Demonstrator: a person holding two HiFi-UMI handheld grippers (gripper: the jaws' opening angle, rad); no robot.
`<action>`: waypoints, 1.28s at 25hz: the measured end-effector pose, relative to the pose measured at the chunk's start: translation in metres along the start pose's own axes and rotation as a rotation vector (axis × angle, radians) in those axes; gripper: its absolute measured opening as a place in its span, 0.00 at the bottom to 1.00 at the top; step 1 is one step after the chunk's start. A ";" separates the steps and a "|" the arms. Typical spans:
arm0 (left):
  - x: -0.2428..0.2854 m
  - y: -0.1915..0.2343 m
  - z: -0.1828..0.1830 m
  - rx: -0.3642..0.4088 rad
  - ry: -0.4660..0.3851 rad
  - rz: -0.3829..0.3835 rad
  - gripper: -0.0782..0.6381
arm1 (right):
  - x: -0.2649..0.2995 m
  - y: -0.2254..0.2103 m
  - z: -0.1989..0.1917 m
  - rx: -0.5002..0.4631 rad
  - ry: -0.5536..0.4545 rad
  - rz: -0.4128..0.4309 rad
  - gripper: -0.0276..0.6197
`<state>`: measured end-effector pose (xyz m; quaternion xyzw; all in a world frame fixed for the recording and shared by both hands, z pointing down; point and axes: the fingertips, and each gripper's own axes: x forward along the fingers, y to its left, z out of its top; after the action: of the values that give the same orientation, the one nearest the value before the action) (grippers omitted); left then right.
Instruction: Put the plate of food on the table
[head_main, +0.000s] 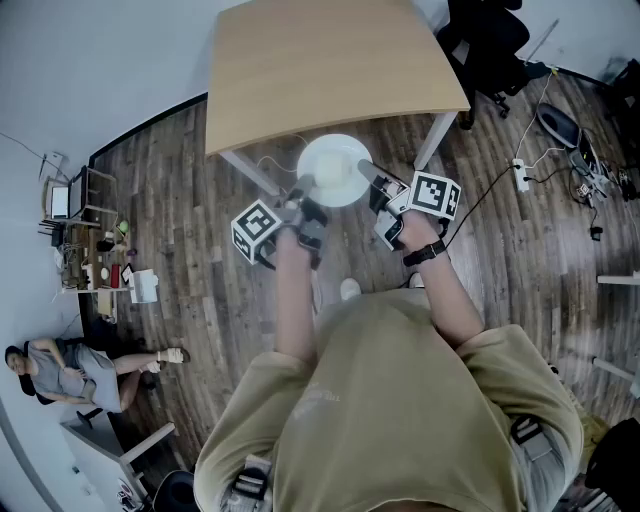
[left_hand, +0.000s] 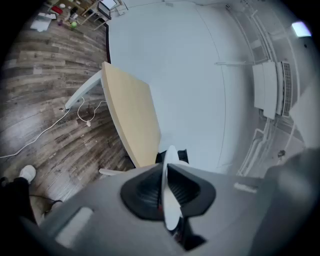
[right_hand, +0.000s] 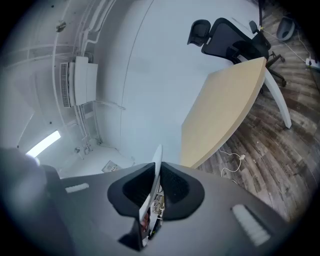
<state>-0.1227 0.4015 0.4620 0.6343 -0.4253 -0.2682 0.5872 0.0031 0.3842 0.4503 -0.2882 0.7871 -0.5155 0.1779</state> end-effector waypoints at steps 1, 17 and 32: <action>0.000 0.001 -0.002 -0.003 0.004 0.001 0.13 | -0.002 -0.001 -0.001 -0.003 -0.005 -0.002 0.10; 0.084 0.022 0.037 -0.089 0.068 0.047 0.13 | 0.048 -0.041 0.051 -0.202 -0.036 -0.226 0.15; 0.087 -0.003 0.044 -0.048 -0.086 -0.058 0.13 | 0.062 -0.020 0.078 -0.407 -0.041 -0.085 0.16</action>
<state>-0.1154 0.3041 0.4657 0.6199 -0.4254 -0.3222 0.5753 0.0057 0.2831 0.4381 -0.3614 0.8583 -0.3471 0.1103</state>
